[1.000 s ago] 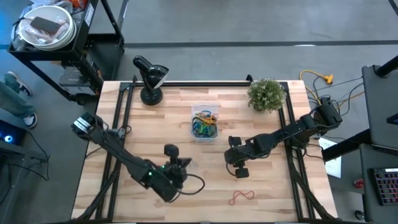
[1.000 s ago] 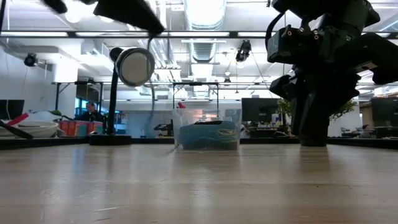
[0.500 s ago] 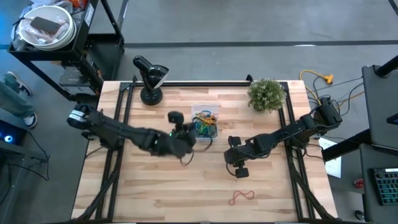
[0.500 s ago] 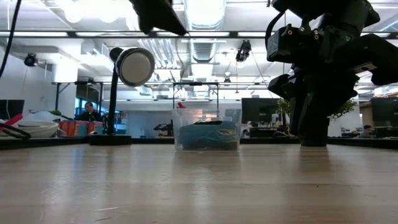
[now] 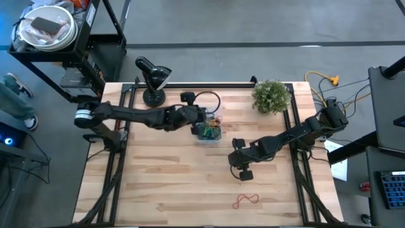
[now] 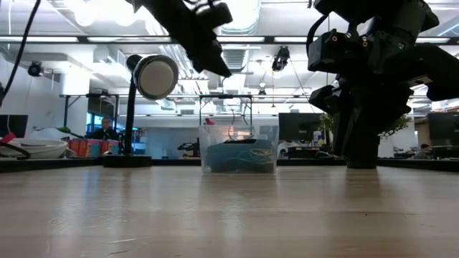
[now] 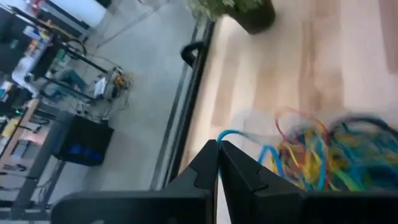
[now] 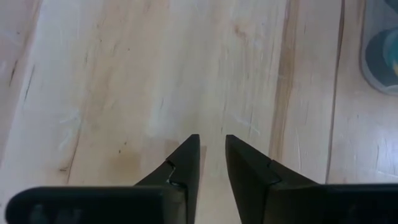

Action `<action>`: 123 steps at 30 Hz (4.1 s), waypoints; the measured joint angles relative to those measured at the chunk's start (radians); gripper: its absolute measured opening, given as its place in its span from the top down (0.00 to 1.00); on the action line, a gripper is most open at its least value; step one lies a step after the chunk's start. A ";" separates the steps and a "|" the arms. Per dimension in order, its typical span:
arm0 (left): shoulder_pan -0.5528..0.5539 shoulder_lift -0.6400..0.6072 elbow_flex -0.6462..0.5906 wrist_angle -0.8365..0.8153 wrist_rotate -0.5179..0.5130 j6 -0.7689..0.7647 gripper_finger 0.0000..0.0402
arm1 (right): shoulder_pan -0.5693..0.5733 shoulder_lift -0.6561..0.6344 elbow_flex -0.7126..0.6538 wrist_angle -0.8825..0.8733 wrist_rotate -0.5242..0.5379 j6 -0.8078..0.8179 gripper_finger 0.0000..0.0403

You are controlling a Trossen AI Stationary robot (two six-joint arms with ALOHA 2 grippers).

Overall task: Pick and place rubber bands into bin
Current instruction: Put blue rubberband into the transparent bin, then put red rubberband into the transparent bin

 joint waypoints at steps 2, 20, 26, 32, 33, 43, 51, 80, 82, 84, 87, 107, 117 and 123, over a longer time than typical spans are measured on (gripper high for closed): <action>0.020 0.021 0.000 0.030 0.023 -0.002 1.00 | 0.000 0.000 -0.003 -0.002 0.000 0.000 0.83; 0.070 0.181 -0.001 0.021 0.184 -0.002 0.92 | 0.000 0.000 -0.016 0.022 0.000 -0.008 0.83; 0.069 0.175 0.001 0.021 0.194 -0.023 0.75 | 0.000 0.000 -0.019 0.028 0.000 -0.008 0.84; 0.038 0.148 0.011 -0.018 0.191 -0.078 0.64 | 0.000 0.000 -0.020 0.030 -0.003 0.010 0.84; 0.024 0.135 0.013 -0.037 0.193 -0.089 0.64 | 0.000 0.000 -0.021 0.030 -0.004 0.017 0.84; -0.233 -0.016 -0.042 -0.181 0.195 -0.239 0.63 | 0.037 0.000 -0.039 0.105 -0.171 0.048 0.85; -0.403 -0.058 -0.151 -0.025 0.172 -0.242 0.63 | 0.146 0.001 -0.041 0.194 -0.251 0.116 0.85; -0.481 -0.047 -0.210 0.034 0.202 -0.264 0.63 | 0.354 0.017 -0.043 0.207 -0.052 0.378 0.85; -0.481 -0.047 -0.210 0.033 0.203 -0.264 0.63 | 0.357 0.045 -0.045 0.205 -0.066 0.378 0.85; -0.481 -0.047 -0.211 0.028 0.202 -0.264 0.63 | 0.360 0.075 -0.042 0.210 -0.097 0.378 0.85; -0.481 -0.047 -0.211 0.029 0.202 -0.264 0.63 | 0.367 0.105 -0.027 0.208 -0.134 0.387 0.85; -0.481 -0.047 -0.212 0.046 0.202 -0.264 0.63 | 0.437 0.111 0.001 0.070 -0.074 0.625 0.71; -0.481 -0.047 -0.212 0.053 0.202 -0.264 0.63 | 0.471 0.187 0.032 0.062 -0.049 0.674 0.67; -0.481 -0.047 -0.212 0.053 0.202 -0.264 0.63 | 0.483 0.224 0.107 -0.045 0.000 0.671 0.70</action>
